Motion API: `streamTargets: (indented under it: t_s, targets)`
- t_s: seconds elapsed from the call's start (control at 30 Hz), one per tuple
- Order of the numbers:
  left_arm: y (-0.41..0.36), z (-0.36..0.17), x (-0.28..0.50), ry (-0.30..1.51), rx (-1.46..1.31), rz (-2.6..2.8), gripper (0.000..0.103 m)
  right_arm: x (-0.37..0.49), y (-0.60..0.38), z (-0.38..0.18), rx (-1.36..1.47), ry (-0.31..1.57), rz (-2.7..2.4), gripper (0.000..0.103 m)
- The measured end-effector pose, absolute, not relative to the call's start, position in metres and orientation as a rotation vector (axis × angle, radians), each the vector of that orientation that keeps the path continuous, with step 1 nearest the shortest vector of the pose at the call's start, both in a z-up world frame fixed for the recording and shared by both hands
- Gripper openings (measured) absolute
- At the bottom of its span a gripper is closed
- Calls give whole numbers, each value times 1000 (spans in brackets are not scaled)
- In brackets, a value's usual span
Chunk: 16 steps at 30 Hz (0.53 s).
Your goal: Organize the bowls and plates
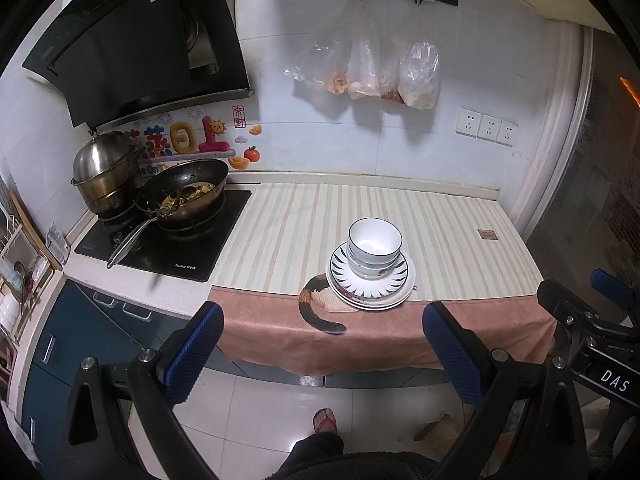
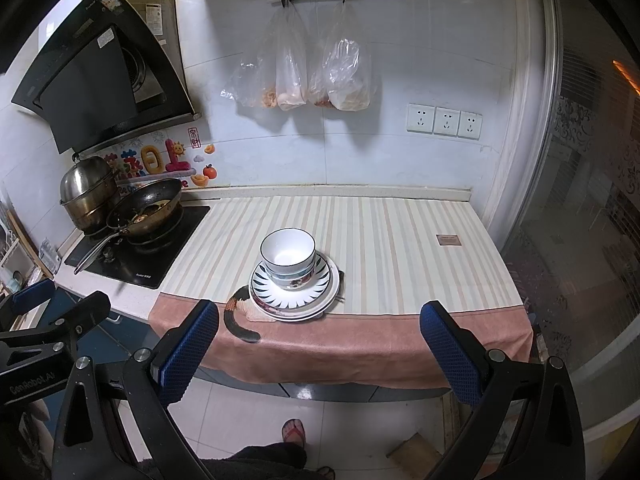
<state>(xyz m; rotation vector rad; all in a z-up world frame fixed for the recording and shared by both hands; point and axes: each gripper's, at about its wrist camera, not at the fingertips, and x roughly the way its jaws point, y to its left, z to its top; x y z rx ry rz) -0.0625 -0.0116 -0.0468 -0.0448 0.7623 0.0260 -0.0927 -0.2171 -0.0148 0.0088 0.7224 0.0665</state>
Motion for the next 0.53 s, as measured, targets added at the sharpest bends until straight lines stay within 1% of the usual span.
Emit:
streamTargets:
  t_s: [0.53]
  targets:
    - [-12,-45,-62,760,-45,28,102,-87,-222,-19,4,728,62,103]
